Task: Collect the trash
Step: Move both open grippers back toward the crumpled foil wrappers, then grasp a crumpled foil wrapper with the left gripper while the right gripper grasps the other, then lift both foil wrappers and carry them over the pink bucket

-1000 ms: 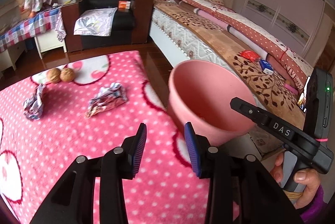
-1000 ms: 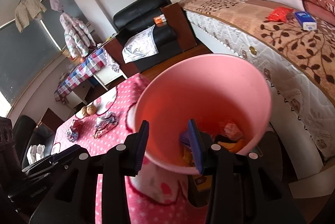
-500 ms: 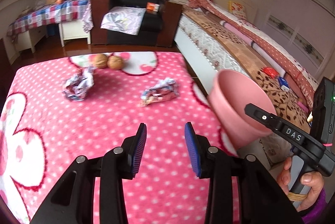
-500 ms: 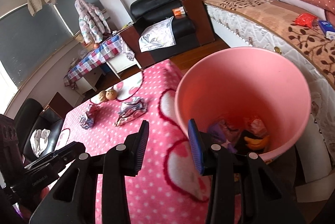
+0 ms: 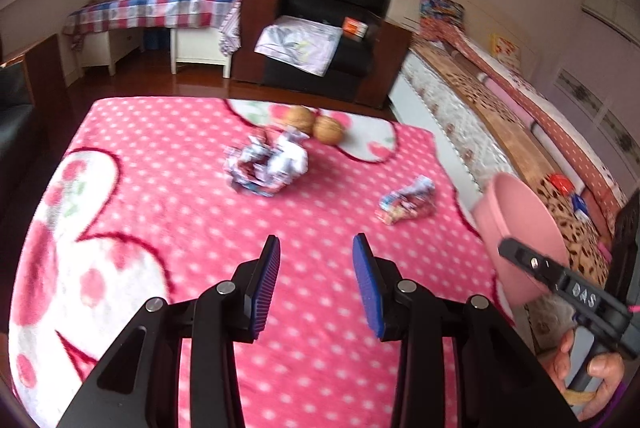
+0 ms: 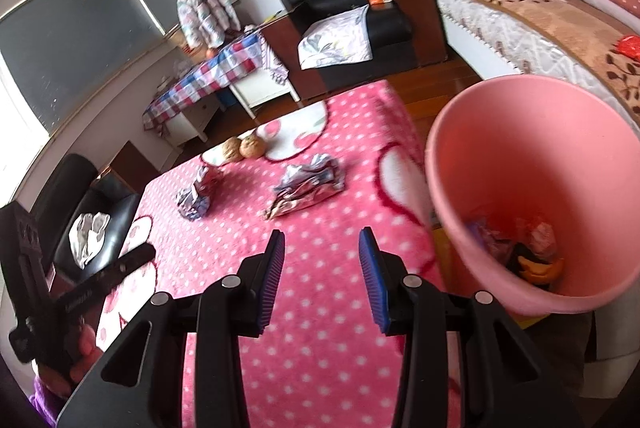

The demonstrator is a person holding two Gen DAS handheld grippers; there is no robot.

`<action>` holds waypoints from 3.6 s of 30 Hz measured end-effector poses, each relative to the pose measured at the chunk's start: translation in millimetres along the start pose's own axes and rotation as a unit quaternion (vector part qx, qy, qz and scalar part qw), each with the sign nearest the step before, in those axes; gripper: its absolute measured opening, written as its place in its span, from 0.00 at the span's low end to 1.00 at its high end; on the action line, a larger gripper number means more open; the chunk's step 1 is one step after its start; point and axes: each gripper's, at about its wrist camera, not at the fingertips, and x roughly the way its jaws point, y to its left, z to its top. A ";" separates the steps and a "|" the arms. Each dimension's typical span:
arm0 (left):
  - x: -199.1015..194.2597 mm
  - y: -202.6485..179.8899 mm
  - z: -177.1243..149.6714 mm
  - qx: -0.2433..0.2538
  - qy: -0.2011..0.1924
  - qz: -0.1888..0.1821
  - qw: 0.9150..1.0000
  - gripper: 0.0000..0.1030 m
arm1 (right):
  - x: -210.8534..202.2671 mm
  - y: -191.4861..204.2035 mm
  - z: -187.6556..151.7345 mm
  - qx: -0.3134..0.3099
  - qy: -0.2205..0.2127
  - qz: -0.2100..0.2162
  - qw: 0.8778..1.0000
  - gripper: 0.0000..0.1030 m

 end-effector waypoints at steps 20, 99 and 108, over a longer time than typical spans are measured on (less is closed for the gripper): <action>80.9 62.1 56.4 -0.069 0.007 0.029 0.997 0.36 | 70.6 21.9 15.5 0.045 0.058 0.029 0.997 0.46; -13.2 -93.9 -2.0 0.059 -0.035 0.032 0.997 0.16 | -30.3 12.7 -11.5 -0.062 -0.013 0.044 0.997 0.13; -9.5 -128.8 -1.1 0.094 -0.042 0.021 0.994 0.17 | -51.5 -16.0 -9.7 -0.031 -0.040 0.025 0.998 0.13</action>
